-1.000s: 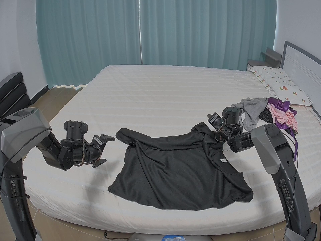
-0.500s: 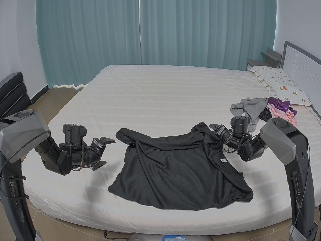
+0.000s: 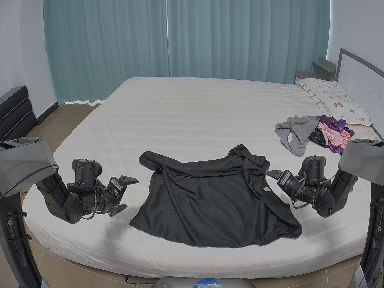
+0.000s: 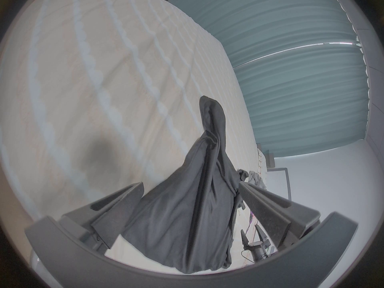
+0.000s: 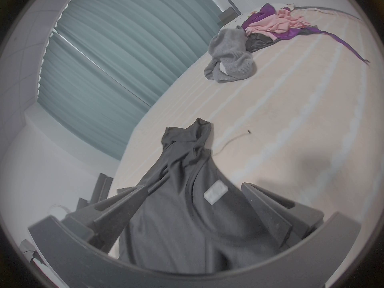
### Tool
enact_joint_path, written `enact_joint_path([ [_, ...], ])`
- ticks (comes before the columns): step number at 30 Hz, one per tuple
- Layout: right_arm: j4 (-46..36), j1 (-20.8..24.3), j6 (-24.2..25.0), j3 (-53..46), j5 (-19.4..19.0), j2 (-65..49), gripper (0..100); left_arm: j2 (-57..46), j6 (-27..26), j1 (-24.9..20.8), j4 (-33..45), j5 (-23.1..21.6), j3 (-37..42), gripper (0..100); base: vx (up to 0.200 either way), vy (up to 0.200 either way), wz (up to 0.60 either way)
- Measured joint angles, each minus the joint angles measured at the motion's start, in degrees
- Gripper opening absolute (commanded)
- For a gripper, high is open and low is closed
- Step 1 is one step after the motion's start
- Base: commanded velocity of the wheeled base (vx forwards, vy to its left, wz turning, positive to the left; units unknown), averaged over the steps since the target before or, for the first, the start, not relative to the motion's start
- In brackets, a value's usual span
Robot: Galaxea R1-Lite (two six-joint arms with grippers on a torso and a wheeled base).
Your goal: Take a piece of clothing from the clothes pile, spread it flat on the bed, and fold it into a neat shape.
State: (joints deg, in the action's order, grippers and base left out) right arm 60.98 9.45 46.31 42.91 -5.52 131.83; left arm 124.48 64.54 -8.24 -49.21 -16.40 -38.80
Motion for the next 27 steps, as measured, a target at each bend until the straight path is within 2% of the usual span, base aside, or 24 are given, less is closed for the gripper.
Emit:
enact_joint_path([
  [4,10.2,0.1,1.8,-10.5,-3.2,-3.6,100,-0.9,0.0,-0.5,-0.6,0.0,2.2,100,0.000,0.000,0.00],
  [7,14.9,0.1,2.9,-15.8,-5.5,-5.9,100,-1.5,0.2,-0.8,-1.0,-0.1,3.6,100,0.000,0.000,0.00],
  [17,15.5,-0.2,3.3,-20.2,-6.7,-9.8,100,-2.9,0.4,-2.8,-1.2,0.1,5.2,100,0.000,-0.180,0.00],
  [27,14.9,-0.3,2.1,-20.8,-6.6,-9.8,100,-3.8,0.3,-3.0,-1.0,0.4,5.7,100,-0.020,0.000,0.00],
])
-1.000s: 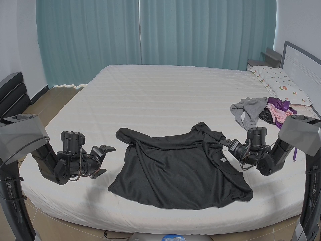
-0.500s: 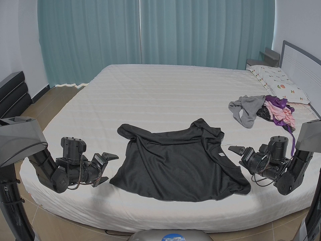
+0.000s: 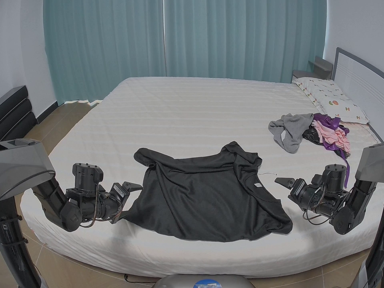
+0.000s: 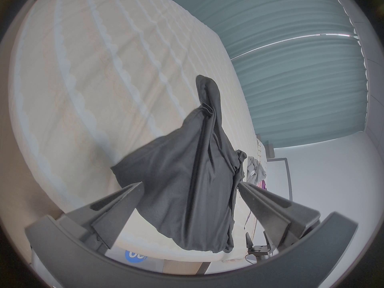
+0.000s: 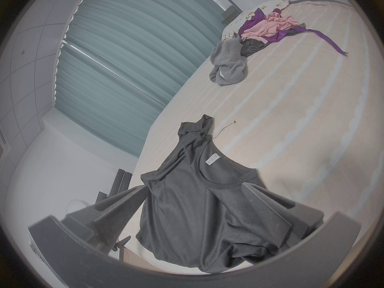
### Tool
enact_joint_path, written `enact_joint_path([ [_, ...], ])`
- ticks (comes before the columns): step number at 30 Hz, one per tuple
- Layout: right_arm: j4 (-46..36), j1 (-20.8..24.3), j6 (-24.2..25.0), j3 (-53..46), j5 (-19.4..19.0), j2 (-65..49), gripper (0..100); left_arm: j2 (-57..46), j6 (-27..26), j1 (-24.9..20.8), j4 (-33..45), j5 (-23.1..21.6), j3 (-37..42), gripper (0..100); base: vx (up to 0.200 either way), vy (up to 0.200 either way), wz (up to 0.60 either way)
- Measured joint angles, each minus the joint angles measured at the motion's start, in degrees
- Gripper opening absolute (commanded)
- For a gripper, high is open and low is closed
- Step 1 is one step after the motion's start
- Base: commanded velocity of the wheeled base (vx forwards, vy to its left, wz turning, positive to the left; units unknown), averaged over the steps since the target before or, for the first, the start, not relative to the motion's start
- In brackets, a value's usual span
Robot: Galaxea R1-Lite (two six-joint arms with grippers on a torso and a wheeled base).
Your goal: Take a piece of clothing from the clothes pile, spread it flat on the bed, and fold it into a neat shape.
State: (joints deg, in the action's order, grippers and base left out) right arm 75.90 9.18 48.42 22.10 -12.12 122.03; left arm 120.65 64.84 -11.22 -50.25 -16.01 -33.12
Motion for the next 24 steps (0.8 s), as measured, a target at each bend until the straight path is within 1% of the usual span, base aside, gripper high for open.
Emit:
enact_joint_path([
  [2,-0.3,0.1,-0.5,-0.1,0.0,0.1,100,-0.2,0.0,-0.1,0.0,0.1,0.4,100,-0.200,0.000,0.00],
  [9,-0.7,0.2,-1.1,-0.4,0.1,0.8,100,-0.8,-0.2,-0.1,-0.1,1.6,2.2,100,0.000,0.000,0.00],
  [13,-0.6,0.5,-2.3,-0.9,0.2,1.3,100,-0.6,-0.4,-0.2,-0.1,3.1,2.9,100,0.000,0.000,0.00],
  [22,-0.6,0.5,-3.1,-1.2,0.2,2.0,100,0.6,-2.7,-0.2,-0.1,4.9,2.3,100,0.000,0.000,0.00],
  [24,-0.6,0.6,-3.2,-1.2,0.2,2.0,100,1.3,-3.3,-0.2,-0.1,6.7,1.6,100,0.000,0.000,0.00],
])
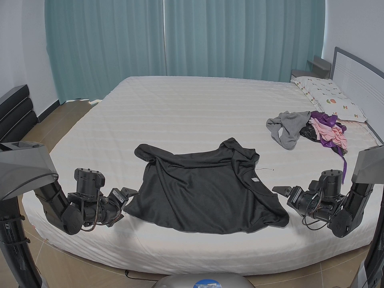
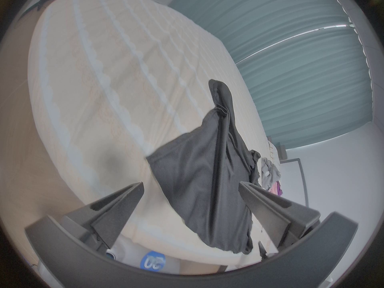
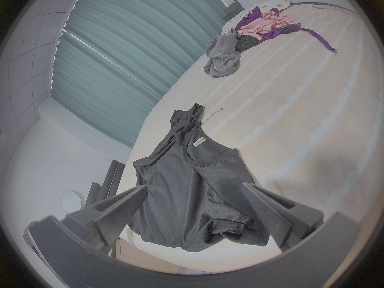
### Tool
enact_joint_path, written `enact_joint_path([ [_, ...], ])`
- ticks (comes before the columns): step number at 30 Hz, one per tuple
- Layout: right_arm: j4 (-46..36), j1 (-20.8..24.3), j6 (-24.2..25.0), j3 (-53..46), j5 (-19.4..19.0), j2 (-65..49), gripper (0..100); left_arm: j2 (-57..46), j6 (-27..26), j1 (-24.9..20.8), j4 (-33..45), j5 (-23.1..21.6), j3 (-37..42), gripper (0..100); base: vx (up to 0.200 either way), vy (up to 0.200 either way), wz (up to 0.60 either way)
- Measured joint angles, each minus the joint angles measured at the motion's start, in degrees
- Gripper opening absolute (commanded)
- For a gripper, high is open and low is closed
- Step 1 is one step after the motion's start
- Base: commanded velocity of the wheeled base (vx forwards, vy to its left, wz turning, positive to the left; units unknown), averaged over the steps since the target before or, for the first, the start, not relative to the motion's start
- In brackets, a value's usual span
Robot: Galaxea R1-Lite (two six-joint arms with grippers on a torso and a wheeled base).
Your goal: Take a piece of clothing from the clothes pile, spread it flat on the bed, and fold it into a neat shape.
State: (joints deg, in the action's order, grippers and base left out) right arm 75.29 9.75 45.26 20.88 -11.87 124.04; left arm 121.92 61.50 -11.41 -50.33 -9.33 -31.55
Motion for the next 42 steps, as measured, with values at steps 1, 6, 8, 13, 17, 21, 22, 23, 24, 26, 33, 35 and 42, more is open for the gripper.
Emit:
enact_joint_path([
  [1,0.0,0.1,0.0,0.0,0.0,0.0,100,0.4,-0.5,0.0,0.1,1.1,-0.3,100,0.000,0.000,0.00],
  [6,0.0,0.5,-0.1,0.1,0.1,0.4,100,3.1,-4.4,-0.9,0.2,7.7,-2.0,100,0.000,0.000,0.00],
  [8,0.0,0.6,-0.3,0.1,0.1,0.5,100,4.5,-5.7,-1.5,0.1,9.5,-3.1,100,0.000,0.000,0.00],
  [13,0.0,0.8,-1.0,0.2,0.2,1.1,100,7.2,-7.5,-2.5,0.3,10.7,-5.6,100,0.000,0.000,0.00],
  [17,0.0,0.8,-1.0,0.3,0.2,1.4,100,8.6,-8.2,-2.6,0.4,10.8,-7.2,100,0.000,0.000,0.00],
  [21,0.0,0.9,-1.9,0.2,0.2,1.6,100,9.4,-9.1,-2.6,0.5,10.8,-7.7,0,0.000,0.000,0.00],
  [22,0.0,0.9,-2.4,0.1,0.2,1.6,100,9.5,-9.2,-2.6,0.5,10.8,-7.7,0,0.000,0.000,0.00],
  [23,0.0,0.9,-3.0,0.1,0.2,1.7,100,9.6,-9.3,-2.6,0.5,10.8,-7.6,0,0.000,0.000,0.00],
  [24,-0.2,0.9,-3.7,0.0,0.3,1.7,100,9.6,-9.4,-2.7,0.5,10.9,-7.4,0,0.000,0.000,0.00],
  [26,-1.2,0.9,-4.5,-0.3,0.3,1.8,100,9.8,-9.4,-2.6,0.5,11.1,-7.2,0,0.000,0.000,0.00],
  [33,-4.8,0.8,-6.2,-0.3,0.4,2.3,100,9.7,-9.4,-2.2,0.5,13.0,-6.7,0,0.000,0.000,0.00],
  [35,-5.2,0.7,-6.8,0.2,0.5,2.6,100,9.3,-9.5,-2.1,0.5,13.3,-5.8,0,0.000,0.000,0.00],
  [42,-8.6,0.6,-7.7,4.0,1.9,3.5,100,6.3,-12.2,-1.5,0.6,13.6,-2.5,0,0.000,0.000,0.00],
])
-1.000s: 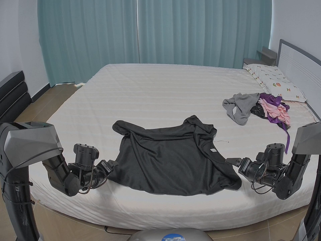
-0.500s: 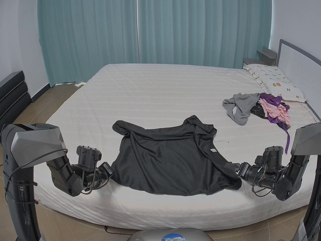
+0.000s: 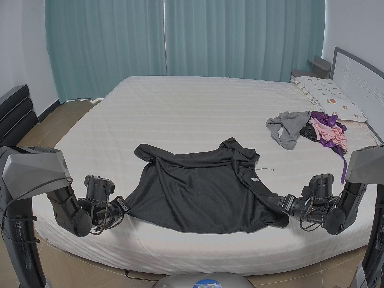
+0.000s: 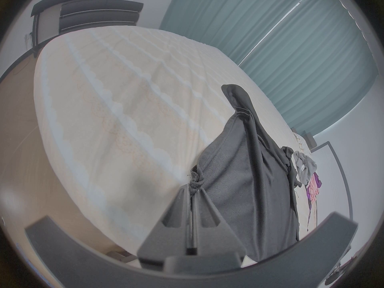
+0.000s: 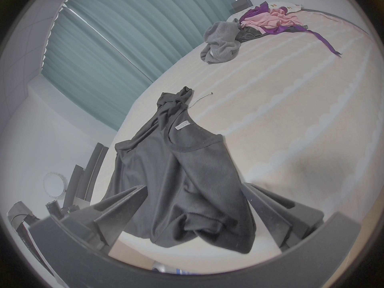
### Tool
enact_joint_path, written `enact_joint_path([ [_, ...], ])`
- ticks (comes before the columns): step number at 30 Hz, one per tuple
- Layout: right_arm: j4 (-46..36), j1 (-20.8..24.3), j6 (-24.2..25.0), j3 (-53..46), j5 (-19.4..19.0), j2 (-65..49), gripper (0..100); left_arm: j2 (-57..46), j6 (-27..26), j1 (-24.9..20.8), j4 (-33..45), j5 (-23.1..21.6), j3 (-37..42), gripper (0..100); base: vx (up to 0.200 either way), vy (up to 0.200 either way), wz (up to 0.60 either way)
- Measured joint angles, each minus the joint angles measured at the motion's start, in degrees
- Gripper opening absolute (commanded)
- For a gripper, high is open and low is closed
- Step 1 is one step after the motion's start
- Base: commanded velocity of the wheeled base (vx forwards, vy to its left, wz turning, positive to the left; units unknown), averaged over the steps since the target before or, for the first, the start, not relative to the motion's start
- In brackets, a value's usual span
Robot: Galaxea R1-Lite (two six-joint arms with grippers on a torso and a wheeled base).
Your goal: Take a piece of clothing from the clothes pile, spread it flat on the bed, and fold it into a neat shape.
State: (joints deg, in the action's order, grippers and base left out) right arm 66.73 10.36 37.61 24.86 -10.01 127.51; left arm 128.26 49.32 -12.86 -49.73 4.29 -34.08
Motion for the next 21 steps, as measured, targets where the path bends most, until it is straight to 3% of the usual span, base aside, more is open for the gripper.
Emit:
enact_joint_path([
  [6,-10.1,-0.3,-0.7,7.8,1.3,0.9,100,-2.0,-1.6,0.3,0.3,0.1,1.4,0,0.000,0.000,0.00],
  [11,-13.3,-0.5,-0.8,14.0,1.4,3.5,100,-2.9,-2.2,0.5,0.7,0.1,2.0,0,0.000,0.000,0.00],
  [12,-13.4,-0.6,-0.9,14.9,1.4,4.1,0,-3.0,-2.3,0.5,0.8,0.1,2.0,0,0.000,0.000,0.00],
  [21,-16.8,-2.4,-0.3,19.3,1.0,7.2,0,-3.3,-2.4,1.0,1.0,0.1,2.2,0,0.000,0.000,0.00],
])
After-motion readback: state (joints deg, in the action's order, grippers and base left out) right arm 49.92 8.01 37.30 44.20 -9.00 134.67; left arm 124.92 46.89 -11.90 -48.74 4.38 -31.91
